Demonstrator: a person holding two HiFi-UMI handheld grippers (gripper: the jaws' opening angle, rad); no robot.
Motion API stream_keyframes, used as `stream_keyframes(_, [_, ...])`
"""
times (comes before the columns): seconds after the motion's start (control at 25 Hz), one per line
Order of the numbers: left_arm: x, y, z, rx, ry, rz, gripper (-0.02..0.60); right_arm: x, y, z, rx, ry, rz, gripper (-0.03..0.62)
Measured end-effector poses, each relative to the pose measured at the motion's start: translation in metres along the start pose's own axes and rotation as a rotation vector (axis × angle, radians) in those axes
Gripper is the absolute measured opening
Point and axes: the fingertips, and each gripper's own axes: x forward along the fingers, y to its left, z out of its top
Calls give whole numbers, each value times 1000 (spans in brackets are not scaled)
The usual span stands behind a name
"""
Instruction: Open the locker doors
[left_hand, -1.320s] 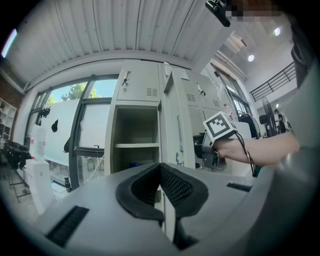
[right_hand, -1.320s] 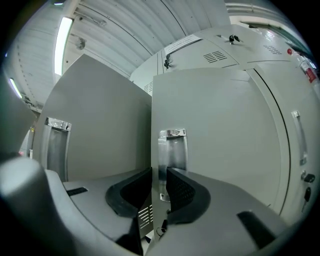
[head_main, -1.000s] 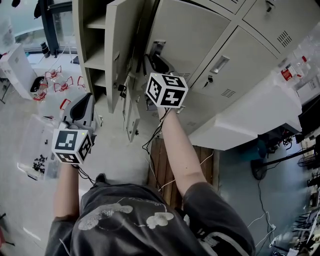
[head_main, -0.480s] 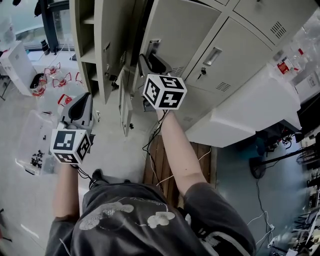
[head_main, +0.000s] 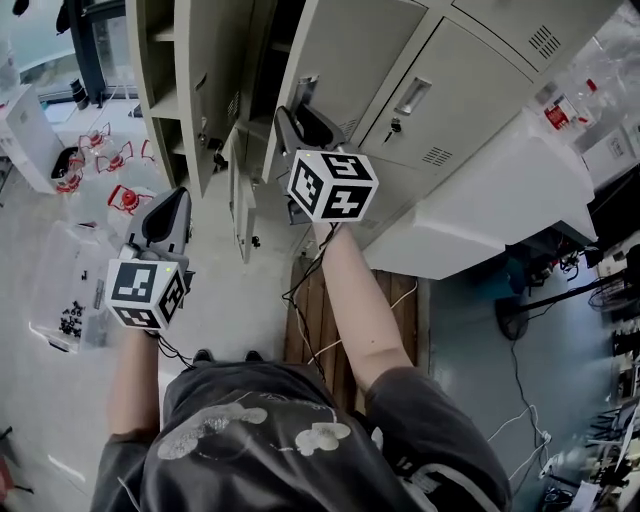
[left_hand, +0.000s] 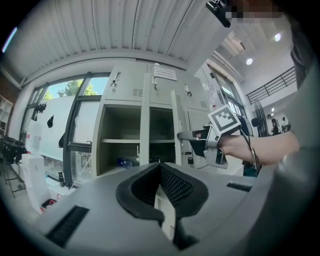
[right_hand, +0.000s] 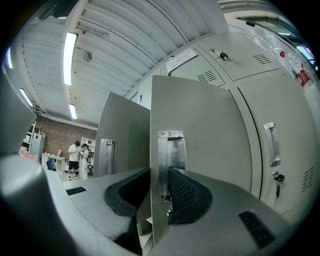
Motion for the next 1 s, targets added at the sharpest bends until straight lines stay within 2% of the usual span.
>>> stream_keyframes(0.24, [12,-11,0,-8,2,-83,9,-12,-1,1,-22,-14,-8,132])
stream_keyframes(0.48, [20,-17,1,-13,-2,-144,9,-20,-2,1,-86,-20,-59,138])
stream_keyframes(1.0, [33,-35,2,-2,2,-248,9,-50,-9,4,-93,-35,-130,138])
